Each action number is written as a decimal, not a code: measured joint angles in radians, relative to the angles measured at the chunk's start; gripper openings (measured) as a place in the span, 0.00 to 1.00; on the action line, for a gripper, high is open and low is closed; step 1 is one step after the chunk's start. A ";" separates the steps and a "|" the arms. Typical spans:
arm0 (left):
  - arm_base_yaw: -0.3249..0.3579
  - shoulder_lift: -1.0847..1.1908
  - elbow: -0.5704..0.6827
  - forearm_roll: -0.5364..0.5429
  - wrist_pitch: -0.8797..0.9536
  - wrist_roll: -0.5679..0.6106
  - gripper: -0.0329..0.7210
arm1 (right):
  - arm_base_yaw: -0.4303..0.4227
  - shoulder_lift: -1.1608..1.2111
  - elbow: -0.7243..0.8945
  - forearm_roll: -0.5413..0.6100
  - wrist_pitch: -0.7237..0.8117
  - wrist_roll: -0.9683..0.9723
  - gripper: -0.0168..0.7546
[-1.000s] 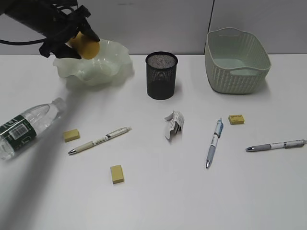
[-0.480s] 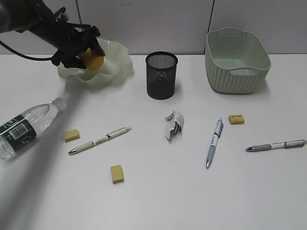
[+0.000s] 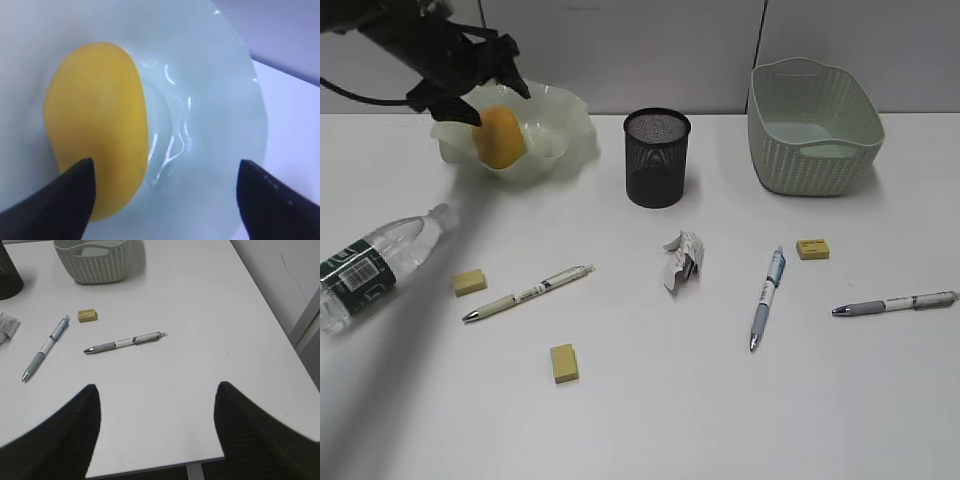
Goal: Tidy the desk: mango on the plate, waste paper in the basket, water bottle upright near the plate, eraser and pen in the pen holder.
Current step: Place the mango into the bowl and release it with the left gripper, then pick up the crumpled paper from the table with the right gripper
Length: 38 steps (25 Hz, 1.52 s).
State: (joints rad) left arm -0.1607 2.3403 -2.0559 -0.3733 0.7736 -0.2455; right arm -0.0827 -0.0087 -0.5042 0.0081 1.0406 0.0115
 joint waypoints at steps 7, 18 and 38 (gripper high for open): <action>0.000 -0.118 0.000 0.021 0.251 0.034 0.87 | 0.000 0.000 0.000 0.000 0.000 0.000 0.75; -0.051 -0.330 0.028 0.157 0.440 0.068 0.82 | 0.000 0.000 0.000 0.000 0.000 0.000 0.75; -0.268 -0.999 0.662 0.373 0.407 0.139 0.82 | 0.000 0.000 0.000 0.000 0.000 0.000 0.75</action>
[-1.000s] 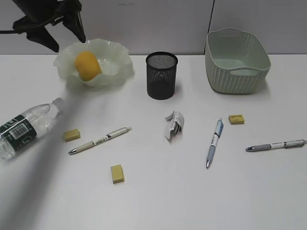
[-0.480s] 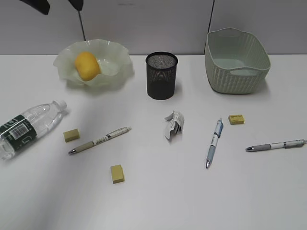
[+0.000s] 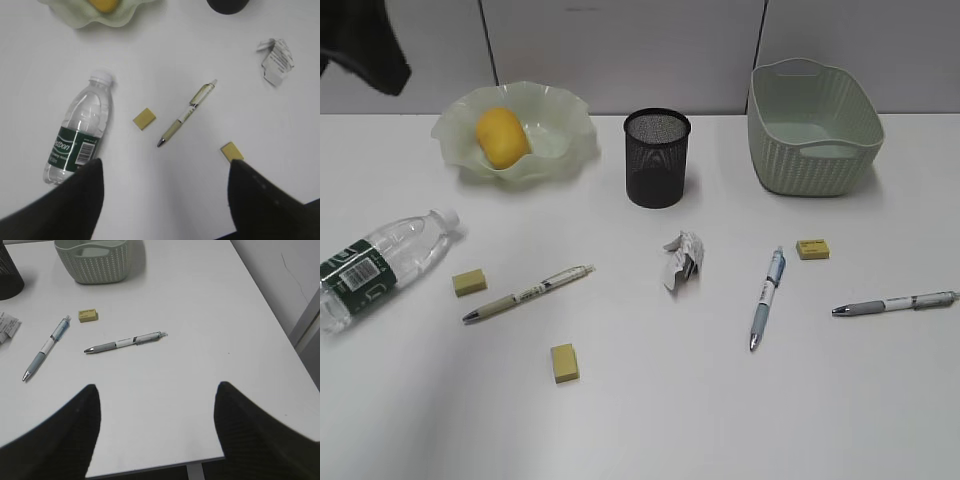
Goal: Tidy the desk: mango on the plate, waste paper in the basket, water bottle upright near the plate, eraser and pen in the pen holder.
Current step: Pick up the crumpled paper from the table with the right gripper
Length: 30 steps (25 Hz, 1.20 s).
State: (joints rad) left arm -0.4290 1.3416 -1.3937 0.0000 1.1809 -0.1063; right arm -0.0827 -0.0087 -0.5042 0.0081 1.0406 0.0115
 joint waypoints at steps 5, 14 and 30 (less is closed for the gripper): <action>0.000 -0.259 0.219 0.000 -0.081 0.044 0.82 | 0.000 0.000 0.000 0.000 0.000 0.000 0.75; 0.000 -0.729 0.545 0.000 -0.187 0.070 0.82 | 0.000 0.000 0.000 0.006 0.000 0.000 0.75; 0.000 -1.140 0.857 0.011 -0.125 0.074 0.80 | 0.001 0.000 0.000 0.008 0.000 0.000 0.75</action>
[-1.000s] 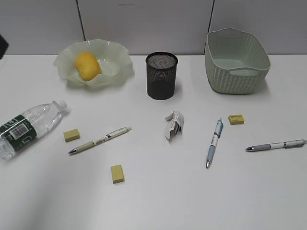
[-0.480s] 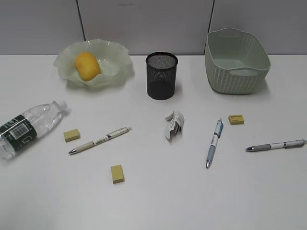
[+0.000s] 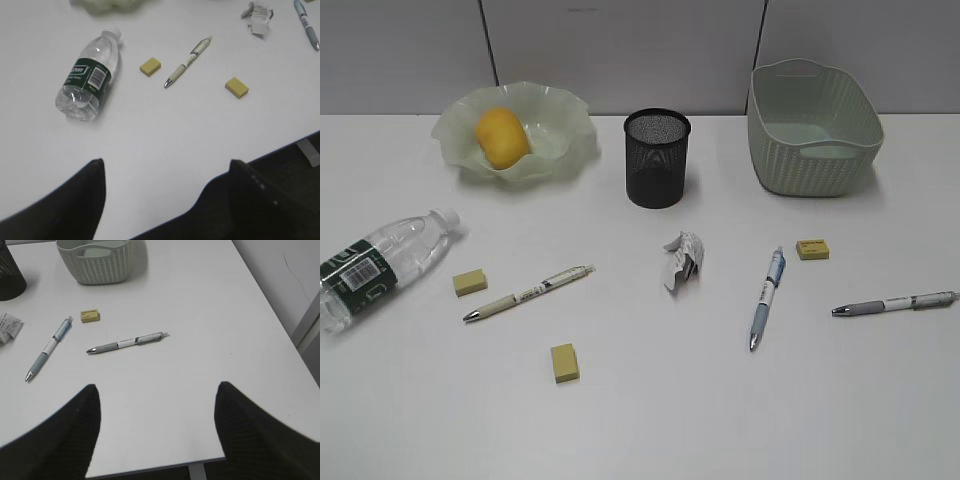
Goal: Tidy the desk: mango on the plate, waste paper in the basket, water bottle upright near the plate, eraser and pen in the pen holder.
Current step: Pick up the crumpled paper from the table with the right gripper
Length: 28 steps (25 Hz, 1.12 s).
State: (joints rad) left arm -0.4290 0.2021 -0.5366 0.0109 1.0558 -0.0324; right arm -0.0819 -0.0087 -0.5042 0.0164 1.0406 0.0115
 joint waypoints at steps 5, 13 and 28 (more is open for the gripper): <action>0.000 0.000 0.012 0.007 0.008 0.001 0.79 | 0.000 0.088 -0.030 0.000 -0.035 0.000 0.75; 0.000 0.000 0.013 0.009 0.008 0.004 0.79 | 0.000 0.482 -0.110 0.050 -0.226 0.002 0.75; 0.000 0.000 0.013 0.010 0.008 0.007 0.77 | 0.000 1.045 -0.318 0.229 -0.273 -0.011 0.75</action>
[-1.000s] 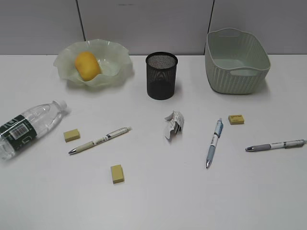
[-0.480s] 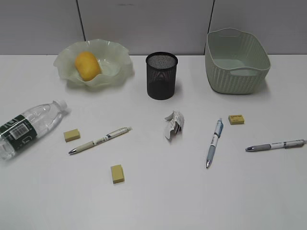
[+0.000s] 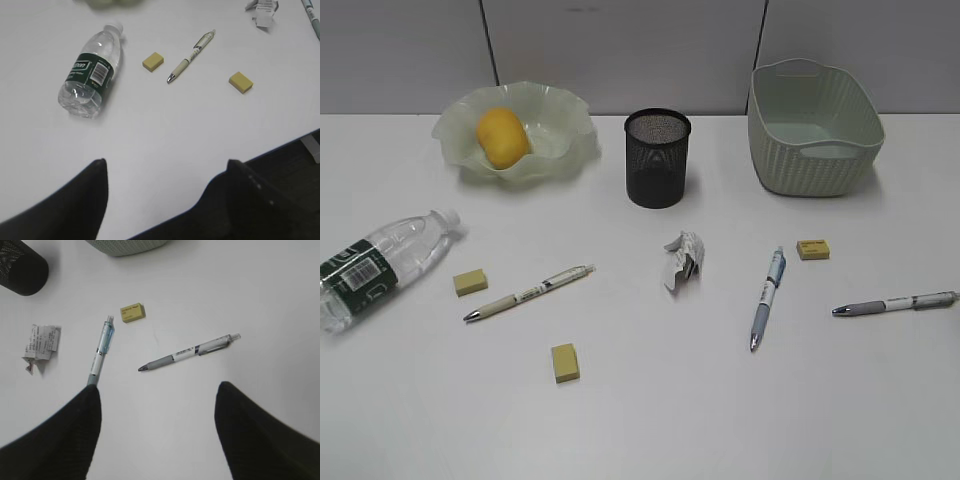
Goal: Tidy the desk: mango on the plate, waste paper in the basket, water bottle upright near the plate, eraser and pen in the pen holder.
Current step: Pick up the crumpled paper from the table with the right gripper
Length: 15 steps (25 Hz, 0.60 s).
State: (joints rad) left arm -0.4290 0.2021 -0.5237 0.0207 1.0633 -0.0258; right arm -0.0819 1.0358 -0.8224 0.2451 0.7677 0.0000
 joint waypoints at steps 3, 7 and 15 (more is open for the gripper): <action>0.010 0.000 0.000 0.000 0.000 0.000 0.77 | 0.013 0.068 -0.039 0.027 0.003 0.000 0.75; 0.061 0.000 0.000 0.000 0.000 0.000 0.76 | 0.116 0.140 -0.089 0.016 -0.005 0.015 0.75; 0.194 0.000 0.000 0.000 0.000 0.000 0.76 | 0.401 0.367 -0.206 -0.096 -0.019 0.234 0.74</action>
State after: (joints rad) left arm -0.2350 0.2021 -0.5237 0.0207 1.0633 -0.0258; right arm 0.3193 1.4026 -1.0289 0.1494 0.7483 0.2342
